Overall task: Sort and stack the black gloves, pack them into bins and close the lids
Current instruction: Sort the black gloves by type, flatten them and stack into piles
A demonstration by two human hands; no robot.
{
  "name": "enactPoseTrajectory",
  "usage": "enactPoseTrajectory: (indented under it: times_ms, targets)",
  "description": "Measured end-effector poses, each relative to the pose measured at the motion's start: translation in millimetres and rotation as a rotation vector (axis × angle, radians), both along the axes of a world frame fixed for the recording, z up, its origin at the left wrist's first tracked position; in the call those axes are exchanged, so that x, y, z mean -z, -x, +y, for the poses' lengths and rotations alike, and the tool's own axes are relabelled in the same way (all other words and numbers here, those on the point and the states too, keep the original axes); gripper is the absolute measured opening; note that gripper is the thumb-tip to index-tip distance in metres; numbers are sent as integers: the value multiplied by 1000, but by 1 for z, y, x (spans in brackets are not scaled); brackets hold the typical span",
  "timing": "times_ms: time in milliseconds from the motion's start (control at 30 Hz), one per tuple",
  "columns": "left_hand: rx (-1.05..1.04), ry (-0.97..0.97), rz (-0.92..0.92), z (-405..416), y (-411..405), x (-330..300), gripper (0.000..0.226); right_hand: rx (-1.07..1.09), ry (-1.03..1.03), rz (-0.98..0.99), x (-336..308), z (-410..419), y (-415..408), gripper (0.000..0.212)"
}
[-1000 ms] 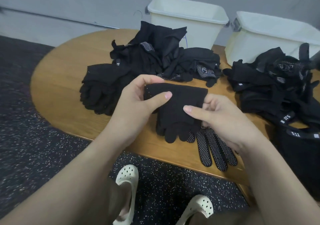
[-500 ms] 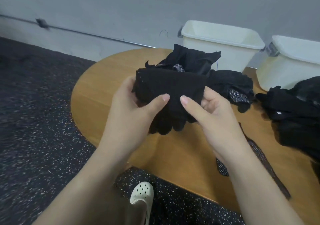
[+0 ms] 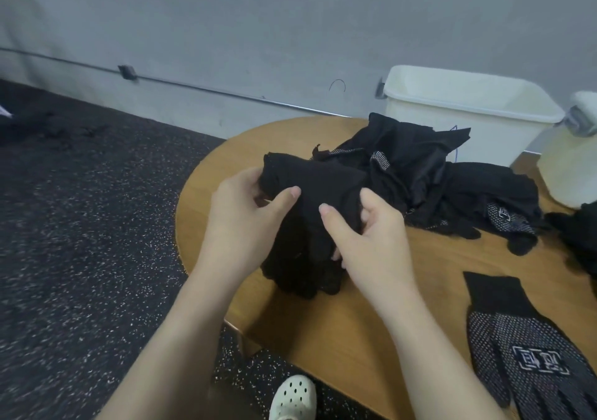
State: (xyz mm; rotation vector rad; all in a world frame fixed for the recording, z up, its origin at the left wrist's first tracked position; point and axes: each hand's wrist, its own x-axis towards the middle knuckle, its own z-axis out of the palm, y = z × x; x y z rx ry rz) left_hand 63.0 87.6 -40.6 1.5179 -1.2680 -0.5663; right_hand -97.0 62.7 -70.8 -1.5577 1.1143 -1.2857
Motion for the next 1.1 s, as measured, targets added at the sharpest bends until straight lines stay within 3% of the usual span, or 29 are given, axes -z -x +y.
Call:
enactPoseTrajectory:
  times_ms: [133, 433, 533, 600, 700, 767, 867, 967, 1100]
  targets:
    - [3, -42, 69, -6, -4, 10, 16, 57, -10, 42, 6, -4, -6, 49]
    - [-7, -67, 82, -8, -9, 29, 23, 197, -42, 156, 1, 1, -1, 21]
    - [-45, -95, 103, -8, -12, 35, 40, 183, -105, 172, -7, 6, 1, 20]
    - [-90, -96, 54, -8, -13, 39, 53, 158, -166, 164, -9, 7, 3, 20]
    - [-66, 18, -102, -8, -12, 39, 53, 170, -221, 183, -7, 5, 8, 26]
    - [29, 78, -189, -7, -12, 37, 50, 262, -153, 278, -2, 1, 12, 30]
    - [173, 83, -277, -8, -10, 40, 48, 398, 104, 437, 7, -2, 15, 29]
    - [242, 69, -317, -7, -7, 48, 52, 293, 341, 502, 11, -2, 12, 40]
    - [265, 62, -333, -3, -7, 55, 54, 93, 446, 715, 13, -2, 7, 55]
